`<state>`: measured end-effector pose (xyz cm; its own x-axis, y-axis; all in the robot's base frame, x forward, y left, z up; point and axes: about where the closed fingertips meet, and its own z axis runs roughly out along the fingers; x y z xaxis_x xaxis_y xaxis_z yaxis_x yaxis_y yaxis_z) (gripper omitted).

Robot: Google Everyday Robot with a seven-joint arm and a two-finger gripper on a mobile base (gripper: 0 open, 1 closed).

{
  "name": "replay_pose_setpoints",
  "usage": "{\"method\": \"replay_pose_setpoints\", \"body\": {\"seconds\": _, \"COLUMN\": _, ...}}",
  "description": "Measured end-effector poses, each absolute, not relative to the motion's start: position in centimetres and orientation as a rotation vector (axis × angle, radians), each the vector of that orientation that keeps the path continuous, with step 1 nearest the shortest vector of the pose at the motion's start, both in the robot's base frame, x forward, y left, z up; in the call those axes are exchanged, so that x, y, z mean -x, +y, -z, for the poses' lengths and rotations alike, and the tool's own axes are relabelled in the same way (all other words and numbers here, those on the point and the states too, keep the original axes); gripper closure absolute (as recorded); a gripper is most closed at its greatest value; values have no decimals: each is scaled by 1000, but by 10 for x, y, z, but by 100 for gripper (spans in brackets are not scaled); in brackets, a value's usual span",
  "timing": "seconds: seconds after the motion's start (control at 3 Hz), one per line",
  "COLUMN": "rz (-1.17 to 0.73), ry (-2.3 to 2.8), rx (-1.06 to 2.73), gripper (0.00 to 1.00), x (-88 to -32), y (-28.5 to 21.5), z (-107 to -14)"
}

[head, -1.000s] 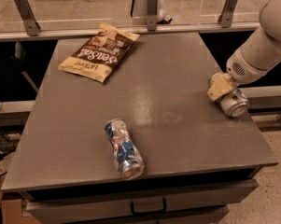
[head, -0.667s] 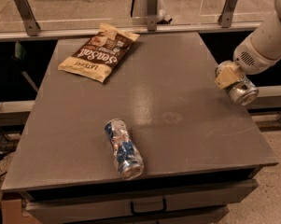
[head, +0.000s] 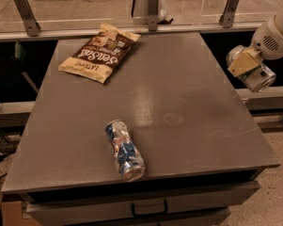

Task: Move 7up can near brown chip bag

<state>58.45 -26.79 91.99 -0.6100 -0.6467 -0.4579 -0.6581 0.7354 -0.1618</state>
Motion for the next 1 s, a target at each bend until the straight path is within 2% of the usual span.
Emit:
{"method": "replay_pose_setpoints", "body": {"seconds": 0.33, "rz": -38, "ry": 2385, "rx": 1029, "gripper": 100, "x": -600, "y": -246, "z": -923}}
{"method": "replay_pose_setpoints", "body": {"seconds": 1.0, "rz": -157, "ry": 2145, "rx": 1281, "gripper": 100, "x": -656, "y": -148, "z": -935}}
